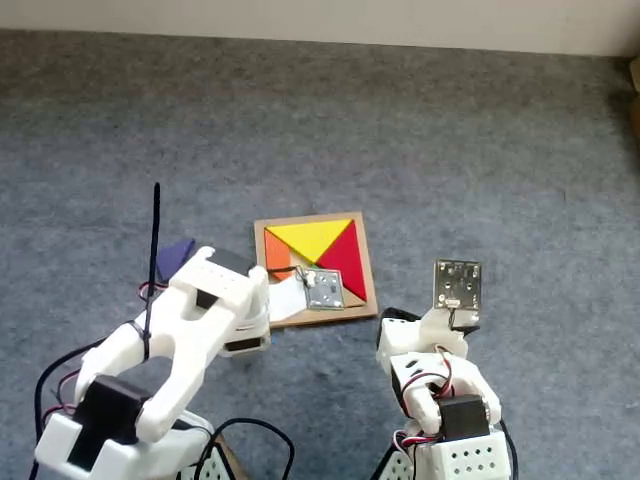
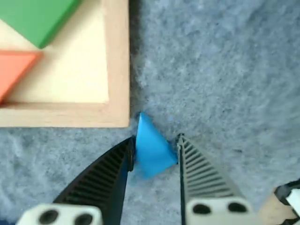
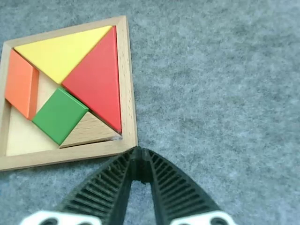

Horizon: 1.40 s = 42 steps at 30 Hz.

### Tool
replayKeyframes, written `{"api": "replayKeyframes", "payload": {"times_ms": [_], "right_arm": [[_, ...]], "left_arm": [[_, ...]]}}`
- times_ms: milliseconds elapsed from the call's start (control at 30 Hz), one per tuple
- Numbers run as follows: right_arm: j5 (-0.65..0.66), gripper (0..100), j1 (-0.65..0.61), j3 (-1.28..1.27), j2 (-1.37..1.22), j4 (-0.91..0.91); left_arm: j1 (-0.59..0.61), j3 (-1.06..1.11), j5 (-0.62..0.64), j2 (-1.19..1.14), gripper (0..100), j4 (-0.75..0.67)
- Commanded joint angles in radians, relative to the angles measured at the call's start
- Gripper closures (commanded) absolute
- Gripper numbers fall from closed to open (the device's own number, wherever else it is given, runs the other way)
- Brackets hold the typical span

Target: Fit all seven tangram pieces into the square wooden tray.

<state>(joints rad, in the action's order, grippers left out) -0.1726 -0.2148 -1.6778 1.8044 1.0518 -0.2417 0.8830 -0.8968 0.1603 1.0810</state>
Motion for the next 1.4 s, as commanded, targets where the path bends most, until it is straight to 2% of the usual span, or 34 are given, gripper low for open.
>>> {"api": "replayKeyframes", "payload": {"times_ms": [0,233,467,767,1067,1267,1367], "right_arm": [[0.011,99.5,0.021,-0.136,-0.004,0.004],[0.011,99.5,0.021,-0.136,-0.004,0.004],[0.011,99.5,0.021,-0.136,-0.004,0.004],[0.011,99.5,0.021,-0.136,-0.004,0.004],[0.011,99.5,0.021,-0.136,-0.004,0.004],[0.011,99.5,0.021,-0.136,-0.004,0.004],[0.011,99.5,0.021,-0.136,-0.004,0.004]], "left_arm": [[-0.018,-0.042,0.083,0.036,95,0.063],[-0.028,-0.124,0.267,0.239,99,0.163],[-0.048,-0.214,0.597,0.308,99,0.160],[-0.119,-0.478,0.937,0.030,99,0.158],[-0.120,-0.779,1.209,-0.325,99,0.166],[-0.157,-0.854,1.257,-0.412,98,0.166],[-0.171,-0.854,1.277,-0.420,87,0.166]]}}
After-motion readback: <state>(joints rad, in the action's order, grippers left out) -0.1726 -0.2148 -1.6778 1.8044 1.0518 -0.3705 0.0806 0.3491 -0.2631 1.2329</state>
